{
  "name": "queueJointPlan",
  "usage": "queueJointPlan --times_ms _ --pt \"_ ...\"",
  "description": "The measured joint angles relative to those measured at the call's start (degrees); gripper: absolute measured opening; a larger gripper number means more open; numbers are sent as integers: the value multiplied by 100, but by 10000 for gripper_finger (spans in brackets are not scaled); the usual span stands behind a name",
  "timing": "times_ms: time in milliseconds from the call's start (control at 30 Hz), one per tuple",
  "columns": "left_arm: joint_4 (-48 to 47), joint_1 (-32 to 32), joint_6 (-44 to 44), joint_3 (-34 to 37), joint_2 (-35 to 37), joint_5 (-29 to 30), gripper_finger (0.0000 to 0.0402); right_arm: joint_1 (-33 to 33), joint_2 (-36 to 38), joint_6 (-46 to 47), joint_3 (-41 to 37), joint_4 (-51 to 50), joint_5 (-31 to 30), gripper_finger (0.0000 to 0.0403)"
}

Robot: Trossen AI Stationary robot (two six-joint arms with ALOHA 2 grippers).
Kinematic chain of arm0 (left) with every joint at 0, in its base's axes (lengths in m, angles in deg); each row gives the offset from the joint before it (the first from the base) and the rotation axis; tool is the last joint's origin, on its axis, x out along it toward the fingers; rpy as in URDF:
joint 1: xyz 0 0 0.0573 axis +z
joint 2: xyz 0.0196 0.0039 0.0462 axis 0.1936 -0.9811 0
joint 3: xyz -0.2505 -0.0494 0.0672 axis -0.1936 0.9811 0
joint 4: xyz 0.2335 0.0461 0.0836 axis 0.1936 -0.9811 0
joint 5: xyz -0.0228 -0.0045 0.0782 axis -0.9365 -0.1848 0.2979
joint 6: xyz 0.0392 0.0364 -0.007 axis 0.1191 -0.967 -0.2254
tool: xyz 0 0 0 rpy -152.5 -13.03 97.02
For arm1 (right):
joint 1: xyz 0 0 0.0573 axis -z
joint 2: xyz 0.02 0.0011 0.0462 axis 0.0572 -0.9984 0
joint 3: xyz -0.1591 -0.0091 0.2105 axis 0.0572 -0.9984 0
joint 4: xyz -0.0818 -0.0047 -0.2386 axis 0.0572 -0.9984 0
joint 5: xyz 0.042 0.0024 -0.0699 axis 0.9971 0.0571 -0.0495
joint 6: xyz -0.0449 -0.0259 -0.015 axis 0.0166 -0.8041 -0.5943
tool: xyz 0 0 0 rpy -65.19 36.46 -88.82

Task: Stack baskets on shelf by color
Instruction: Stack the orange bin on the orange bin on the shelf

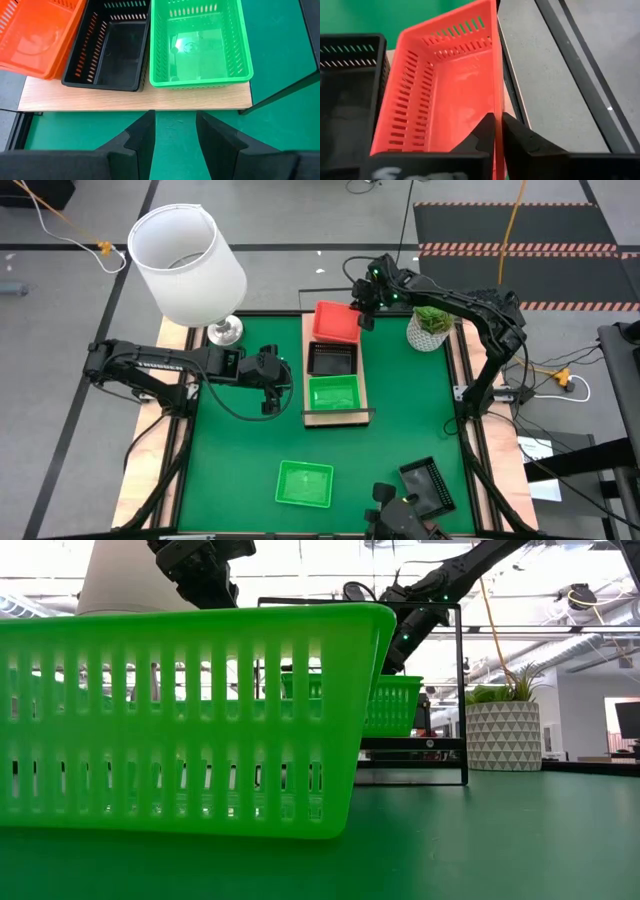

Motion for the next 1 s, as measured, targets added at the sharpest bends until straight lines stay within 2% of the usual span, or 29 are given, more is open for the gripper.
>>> queueJointPlan --times_ms 467,600,1000 --pt "4 -2 46 0 0 -2 145 523 0 483 0 295 1746 8" --pt "13 -1 49 0 0 -2 145 622 0 604 0 264 1934 8" --pt "15 -2 151 0 0 -2 145 625 -179 648 0 40 1947 9"
